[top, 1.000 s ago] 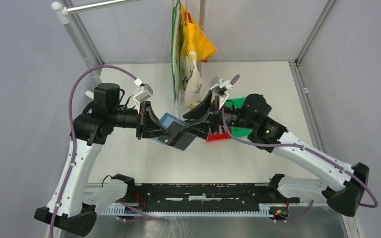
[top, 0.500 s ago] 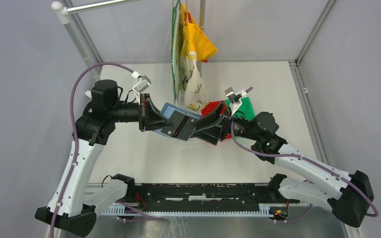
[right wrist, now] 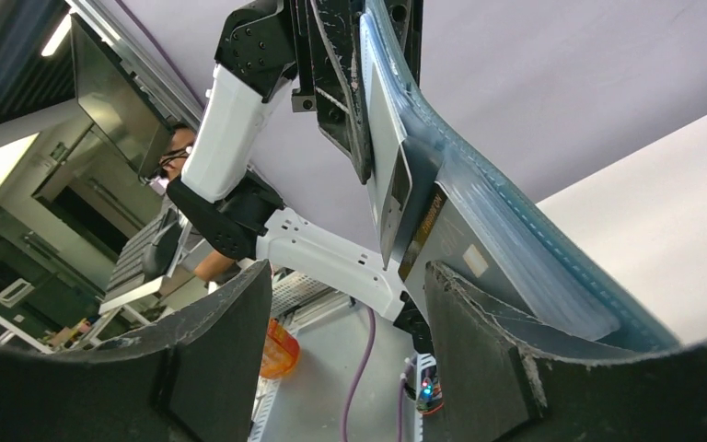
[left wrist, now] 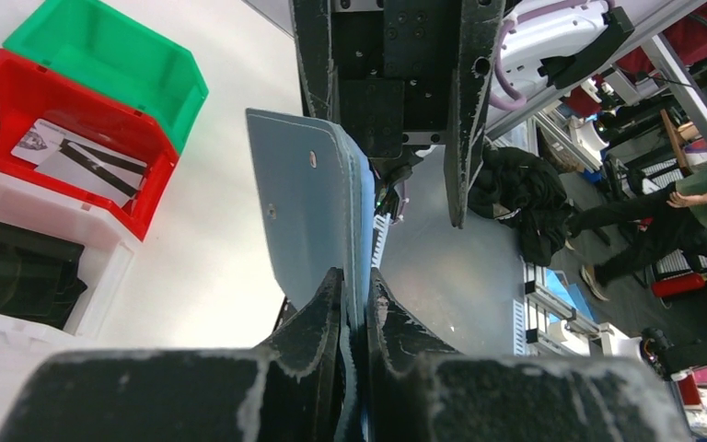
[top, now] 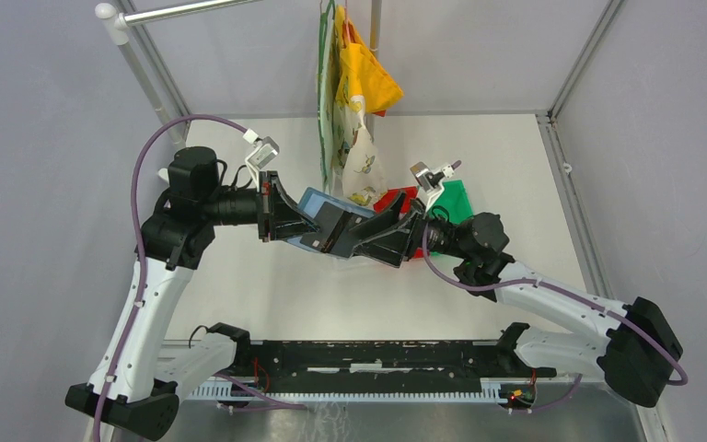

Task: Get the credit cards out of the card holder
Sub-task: Remove the credit card from the card holder.

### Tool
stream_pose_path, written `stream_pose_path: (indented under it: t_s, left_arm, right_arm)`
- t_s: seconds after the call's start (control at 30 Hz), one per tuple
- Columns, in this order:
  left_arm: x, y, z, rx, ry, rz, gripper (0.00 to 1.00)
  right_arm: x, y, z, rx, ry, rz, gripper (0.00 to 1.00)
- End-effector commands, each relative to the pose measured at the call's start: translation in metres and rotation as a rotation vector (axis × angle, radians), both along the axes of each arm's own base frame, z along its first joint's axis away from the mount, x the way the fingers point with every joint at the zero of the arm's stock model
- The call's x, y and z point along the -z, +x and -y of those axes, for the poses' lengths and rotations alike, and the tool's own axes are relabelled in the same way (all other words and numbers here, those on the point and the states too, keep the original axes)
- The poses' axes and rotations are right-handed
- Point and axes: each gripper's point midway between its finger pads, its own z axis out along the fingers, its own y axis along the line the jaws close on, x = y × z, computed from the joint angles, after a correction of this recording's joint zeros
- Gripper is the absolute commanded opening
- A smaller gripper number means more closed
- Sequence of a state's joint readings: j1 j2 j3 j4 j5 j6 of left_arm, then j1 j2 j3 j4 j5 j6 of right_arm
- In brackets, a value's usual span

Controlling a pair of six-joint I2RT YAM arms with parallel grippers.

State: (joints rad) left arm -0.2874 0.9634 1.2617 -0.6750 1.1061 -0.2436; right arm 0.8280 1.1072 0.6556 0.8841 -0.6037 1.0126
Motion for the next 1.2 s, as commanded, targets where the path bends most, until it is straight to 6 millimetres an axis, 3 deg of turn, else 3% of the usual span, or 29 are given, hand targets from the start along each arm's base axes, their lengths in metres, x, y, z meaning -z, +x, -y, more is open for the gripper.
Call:
stream_pose_path:
  t_s: [0.0,0.27,0.5,0.7,0.87,1.1,1.17]
  left_arm:
    - [-0.017,-0.012,0.003,0.079,-0.062,0.003,0.02]
    - [-0.019,-0.021,0.004,0.121,-0.075,-0.009,0.02]
    - [-0.018,-0.019,0.004,0.117,-0.071,-0.01,0.02]
    - [-0.02,-0.022,0.003,0.128,-0.075,-0.008,0.02]
    - [-0.019,-0.023,0.003,0.132,-0.076,-0.01,0.02]
    - [-0.019,-0.023,0.002,0.132,-0.064,-0.004,0.02]
    - [-0.019,-0.022,0.003,0.132,-0.06,-0.003,0.02]
  right_arm:
    - [-0.023,-0.011,-0.001,-0.058,0.088,0.041,0.67]
    - [-0.032,-0.015,-0.014,-0.105,0.124,0.037,0.64]
    - [-0.048,-0.023,-0.019,-0.149,0.176,0.053,0.54]
    - [-0.051,-0.021,-0.02,-0.149,0.191,0.046,0.45]
    - [-0.054,-0.019,-0.022,-0.147,0.205,0.034,0.3]
    - [-0.048,-0.018,-0.02,-0.125,0.188,0.036,0.0]
    - [-0.042,-0.017,-0.019,-0.11,0.165,0.038,0.0]
